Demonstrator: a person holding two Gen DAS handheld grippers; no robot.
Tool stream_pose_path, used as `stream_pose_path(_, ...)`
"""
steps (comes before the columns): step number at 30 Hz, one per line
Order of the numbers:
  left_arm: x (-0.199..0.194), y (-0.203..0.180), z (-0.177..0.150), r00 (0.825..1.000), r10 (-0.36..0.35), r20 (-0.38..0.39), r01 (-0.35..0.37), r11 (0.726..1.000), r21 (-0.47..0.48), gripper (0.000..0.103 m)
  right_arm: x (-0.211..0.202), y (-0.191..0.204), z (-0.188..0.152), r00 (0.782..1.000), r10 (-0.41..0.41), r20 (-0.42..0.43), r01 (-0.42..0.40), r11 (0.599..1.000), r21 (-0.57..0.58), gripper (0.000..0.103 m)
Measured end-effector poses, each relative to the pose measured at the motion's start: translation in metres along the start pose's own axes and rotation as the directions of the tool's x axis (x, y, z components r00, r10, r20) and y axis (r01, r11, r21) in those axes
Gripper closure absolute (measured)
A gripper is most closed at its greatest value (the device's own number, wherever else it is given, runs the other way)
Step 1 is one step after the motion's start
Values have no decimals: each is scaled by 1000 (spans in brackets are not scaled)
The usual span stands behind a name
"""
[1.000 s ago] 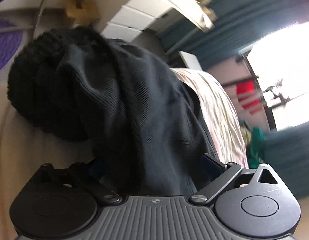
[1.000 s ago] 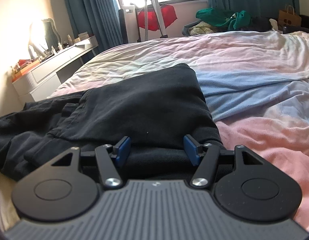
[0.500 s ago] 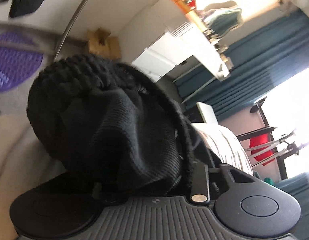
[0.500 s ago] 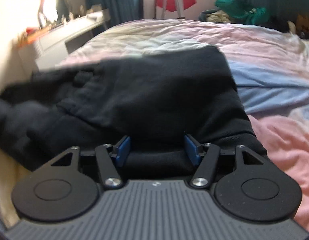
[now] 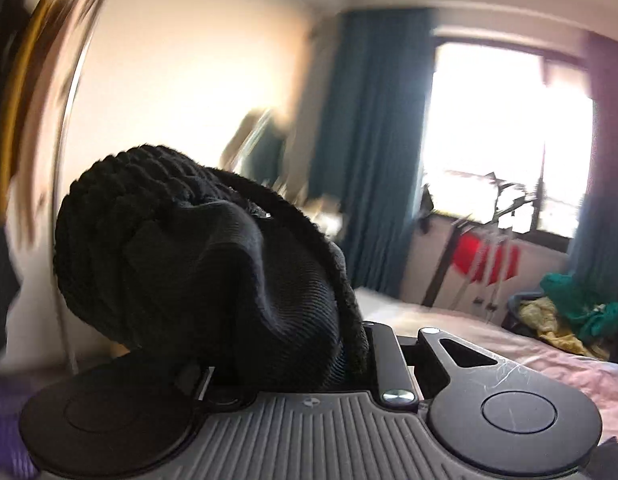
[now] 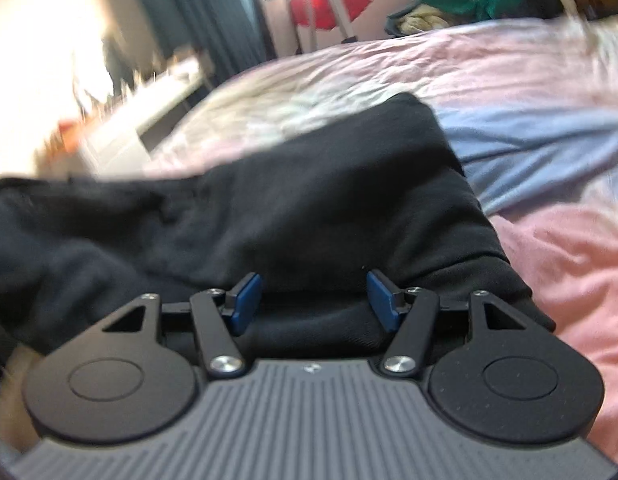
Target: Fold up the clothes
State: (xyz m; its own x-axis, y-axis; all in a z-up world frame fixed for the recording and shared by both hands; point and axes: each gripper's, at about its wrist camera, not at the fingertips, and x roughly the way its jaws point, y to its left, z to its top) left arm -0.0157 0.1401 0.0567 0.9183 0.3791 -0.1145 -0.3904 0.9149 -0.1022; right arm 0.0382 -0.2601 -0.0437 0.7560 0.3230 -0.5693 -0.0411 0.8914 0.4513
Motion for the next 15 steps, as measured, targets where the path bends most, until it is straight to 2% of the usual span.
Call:
stream_pose_path(2, -24, -44, 7, 997, -35, 70, 32, 998, 53, 83, -13, -15, 7, 1000, 4, 22, -6, 996, 86, 42)
stream_pose_path(5, -56, -118, 5, 983, -110, 148, 92, 987, 129, 84, -34, -43, 14, 998, -25, 61, 12, 976, 216, 42)
stream_pose_path(9, -97, -216, -22, 956, -221, 193, 177, 959, 220, 85, -65, -73, 22, 981, -139, 139, 92, 949, 303, 40)
stream_pose_path(12, -126, -280, -61, 939, -301, 166, 245, 926, 288, 85, -87, -100, 26, 963, -176, 206, 82, 914, 397, 40)
stream_pose_path(15, -141, -330, -113, 925, -375, 69, 322, 865, 384, 85, -100, -126, 27, 947, -200, 252, 55, 873, 485, 40)
